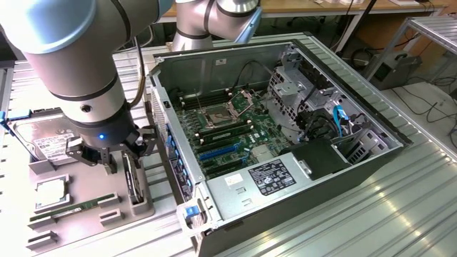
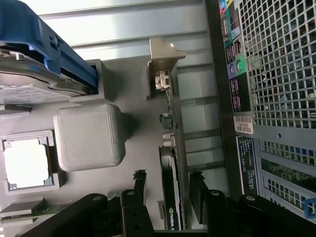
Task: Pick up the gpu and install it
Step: 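Pick up the gpu and move the gpu toward the slot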
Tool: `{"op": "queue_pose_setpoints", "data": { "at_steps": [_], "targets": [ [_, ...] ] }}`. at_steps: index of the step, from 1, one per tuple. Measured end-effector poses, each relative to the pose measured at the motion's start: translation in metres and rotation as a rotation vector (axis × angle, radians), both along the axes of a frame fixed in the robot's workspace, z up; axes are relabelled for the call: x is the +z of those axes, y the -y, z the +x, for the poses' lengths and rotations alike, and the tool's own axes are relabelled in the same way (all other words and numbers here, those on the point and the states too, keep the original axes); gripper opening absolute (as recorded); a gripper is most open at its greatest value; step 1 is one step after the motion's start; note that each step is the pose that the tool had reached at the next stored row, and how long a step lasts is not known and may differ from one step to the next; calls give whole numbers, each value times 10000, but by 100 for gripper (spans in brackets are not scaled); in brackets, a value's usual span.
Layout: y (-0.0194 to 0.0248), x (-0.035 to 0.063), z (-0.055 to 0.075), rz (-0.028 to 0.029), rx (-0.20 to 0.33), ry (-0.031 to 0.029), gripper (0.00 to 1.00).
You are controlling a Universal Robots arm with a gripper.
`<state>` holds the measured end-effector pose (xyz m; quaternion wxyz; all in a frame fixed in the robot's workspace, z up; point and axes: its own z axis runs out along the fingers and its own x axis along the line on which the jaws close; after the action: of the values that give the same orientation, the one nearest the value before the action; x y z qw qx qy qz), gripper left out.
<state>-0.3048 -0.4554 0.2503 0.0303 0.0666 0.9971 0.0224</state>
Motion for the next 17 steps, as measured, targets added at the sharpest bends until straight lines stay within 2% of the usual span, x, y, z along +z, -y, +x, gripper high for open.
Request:
{"op": "queue_pose_setpoints", "data": {
  "at_steps": [5,11,12,13,14,17],
  "targets": [
    [2,-32,0,73,-17,-2,48],
    [2,-38,0,77,-16,0,47],
    [2,-38,0,76,-17,-1,40],
    [2,-38,0,77,-17,-1,40],
    [2,-38,0,76,-16,0,33],
    [2,-39,0,77,-16,0,33]
  ]
}}
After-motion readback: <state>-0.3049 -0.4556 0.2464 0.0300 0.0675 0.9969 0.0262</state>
